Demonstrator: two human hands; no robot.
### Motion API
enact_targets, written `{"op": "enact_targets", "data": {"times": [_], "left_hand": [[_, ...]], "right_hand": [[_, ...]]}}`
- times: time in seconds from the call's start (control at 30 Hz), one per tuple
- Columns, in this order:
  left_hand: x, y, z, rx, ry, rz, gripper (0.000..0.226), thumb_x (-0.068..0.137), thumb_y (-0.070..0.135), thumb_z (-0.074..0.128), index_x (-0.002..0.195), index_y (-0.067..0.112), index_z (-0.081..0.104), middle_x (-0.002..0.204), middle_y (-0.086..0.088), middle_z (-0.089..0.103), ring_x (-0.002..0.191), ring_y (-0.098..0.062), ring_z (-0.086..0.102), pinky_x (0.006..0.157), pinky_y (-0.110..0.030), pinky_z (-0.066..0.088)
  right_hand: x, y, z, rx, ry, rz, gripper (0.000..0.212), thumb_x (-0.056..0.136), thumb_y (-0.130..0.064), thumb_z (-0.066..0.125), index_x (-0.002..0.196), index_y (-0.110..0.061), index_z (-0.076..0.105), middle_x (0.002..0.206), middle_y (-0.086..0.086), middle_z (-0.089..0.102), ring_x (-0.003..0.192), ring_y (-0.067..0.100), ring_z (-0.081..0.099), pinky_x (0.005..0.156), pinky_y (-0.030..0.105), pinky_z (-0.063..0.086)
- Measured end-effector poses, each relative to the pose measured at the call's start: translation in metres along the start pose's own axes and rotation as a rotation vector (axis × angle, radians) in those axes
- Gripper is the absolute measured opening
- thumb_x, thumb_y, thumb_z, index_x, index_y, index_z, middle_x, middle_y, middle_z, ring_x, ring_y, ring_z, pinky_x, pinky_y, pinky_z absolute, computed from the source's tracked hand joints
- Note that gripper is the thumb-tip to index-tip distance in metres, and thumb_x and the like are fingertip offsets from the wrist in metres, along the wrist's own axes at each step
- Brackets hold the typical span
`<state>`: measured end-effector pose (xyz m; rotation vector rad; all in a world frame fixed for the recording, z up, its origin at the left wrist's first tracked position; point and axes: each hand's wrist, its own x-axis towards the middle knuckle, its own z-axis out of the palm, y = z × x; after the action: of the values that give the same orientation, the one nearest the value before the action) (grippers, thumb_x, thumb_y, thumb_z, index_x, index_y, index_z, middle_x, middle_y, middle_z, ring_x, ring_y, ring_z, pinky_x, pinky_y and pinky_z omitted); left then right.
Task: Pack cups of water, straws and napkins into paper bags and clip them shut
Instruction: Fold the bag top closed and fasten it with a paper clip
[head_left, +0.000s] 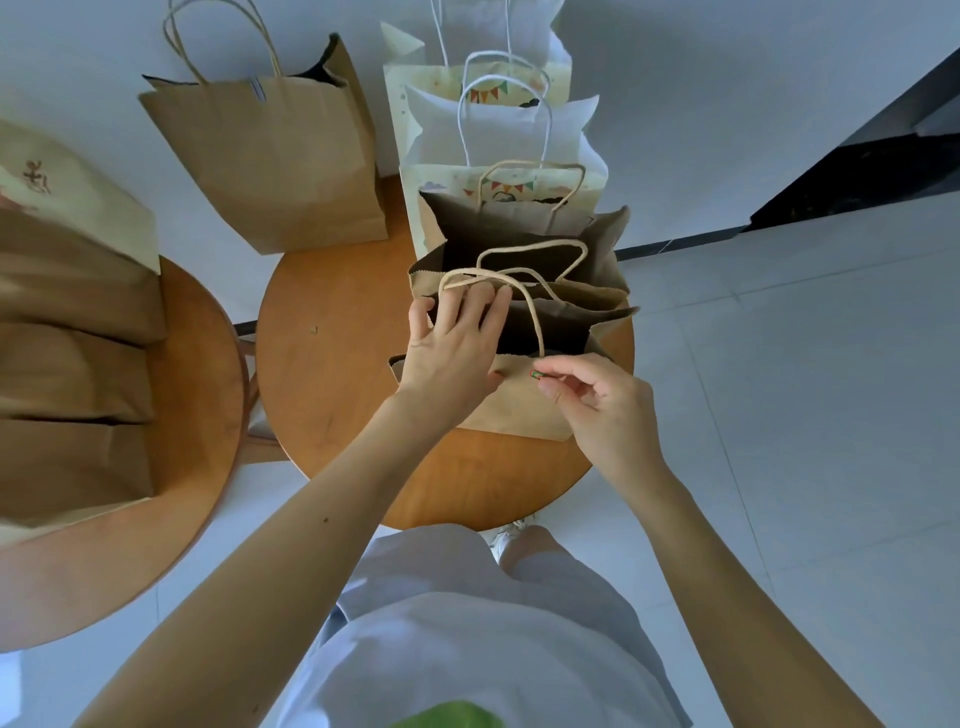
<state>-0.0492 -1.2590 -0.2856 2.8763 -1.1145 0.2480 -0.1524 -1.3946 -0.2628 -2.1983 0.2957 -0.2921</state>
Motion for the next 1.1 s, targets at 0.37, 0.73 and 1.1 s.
{"op": "enact_targets", "data": {"times": [0.37, 0.73, 1.1], "left_hand": [[-0.018, -0.007, 0.014, -0.172, 0.054, 0.121, 0.024, 0.075, 0.026, 0.076, 0.098, 0.021, 0.070, 0.096, 0.001, 0.068, 0.107, -0.024, 0.034, 0.085, -0.047, 0.042], [-0.020, -0.016, 0.016, -0.281, 0.033, 0.213, 0.024, 0.076, 0.027, 0.075, 0.098, 0.019, 0.071, 0.093, 0.000, 0.068, 0.103, -0.024, 0.042, 0.074, -0.036, 0.048], [-0.018, -0.024, 0.009, -0.387, 0.015, 0.269, 0.029, 0.087, 0.030, 0.049, 0.105, 0.017, 0.069, 0.095, 0.000, 0.069, 0.101, -0.019, 0.041, 0.070, -0.033, 0.044]], "right_hand": [[-0.013, -0.005, 0.010, 0.030, 0.040, 0.097, 0.020, 0.087, -0.018, 0.059, 0.101, -0.011, 0.071, 0.099, -0.001, 0.068, 0.089, 0.006, 0.061, 0.076, 0.006, 0.047], [-0.016, -0.025, 0.016, 0.349, -0.005, 0.452, 0.023, 0.093, -0.011, 0.052, 0.103, -0.029, 0.062, 0.091, -0.018, 0.064, 0.082, -0.005, 0.063, 0.071, 0.008, 0.049], [-0.009, -0.039, 0.021, 0.548, 0.010, 0.541, 0.023, 0.089, -0.003, 0.057, 0.097, -0.023, 0.065, 0.095, -0.005, 0.068, 0.084, 0.007, 0.069, 0.072, 0.015, 0.052]]}}
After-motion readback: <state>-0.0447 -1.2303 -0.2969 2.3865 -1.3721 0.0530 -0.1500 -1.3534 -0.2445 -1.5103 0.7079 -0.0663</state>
